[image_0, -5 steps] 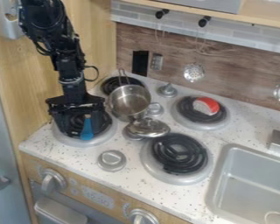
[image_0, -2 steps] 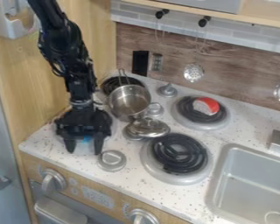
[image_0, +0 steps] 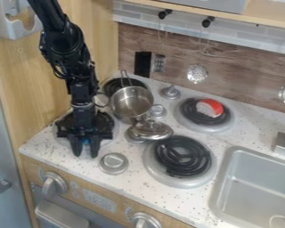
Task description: Move the blue fork to the lower right burner
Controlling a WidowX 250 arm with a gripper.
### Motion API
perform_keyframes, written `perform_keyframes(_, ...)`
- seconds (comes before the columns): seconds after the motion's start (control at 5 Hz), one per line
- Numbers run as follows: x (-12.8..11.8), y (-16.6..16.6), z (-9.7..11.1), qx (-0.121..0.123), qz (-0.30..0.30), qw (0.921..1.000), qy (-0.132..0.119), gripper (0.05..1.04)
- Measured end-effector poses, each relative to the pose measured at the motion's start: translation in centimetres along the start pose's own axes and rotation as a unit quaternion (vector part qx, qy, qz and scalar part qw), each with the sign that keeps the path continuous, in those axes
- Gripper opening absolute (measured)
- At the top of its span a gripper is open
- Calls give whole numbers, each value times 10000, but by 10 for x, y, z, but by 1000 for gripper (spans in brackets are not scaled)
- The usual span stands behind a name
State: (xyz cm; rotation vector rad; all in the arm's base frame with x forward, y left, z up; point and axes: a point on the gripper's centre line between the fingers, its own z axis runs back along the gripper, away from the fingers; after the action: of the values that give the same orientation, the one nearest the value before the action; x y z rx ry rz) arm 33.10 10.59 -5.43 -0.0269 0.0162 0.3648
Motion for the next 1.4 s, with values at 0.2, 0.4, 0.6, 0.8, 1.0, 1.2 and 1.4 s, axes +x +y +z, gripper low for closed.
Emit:
perform_keyframes(0.2, -4, -4, 16, 16, -117, 9998, -167, 370)
perform_keyframes(0.4, -10, -37, 53, 65, -701, 9959, -575, 370)
perform_keyframes(0.6, -25, -74, 72, -71, -1190, 9906, -665, 370)
perform_keyframes(0.8, -42, -114, 70, -214, -1732, 9833, -508, 370)
perform_keyframes(1.0, -49, -128, 44, -224, -1946, 9805, -141, 370)
perform_keyframes(1.2, -44, -133, 28, -203, -2020, 9792, 4, 370)
perform_keyframes(1.4, -40, -135, 7, -149, -2015, 9792, 190, 370)
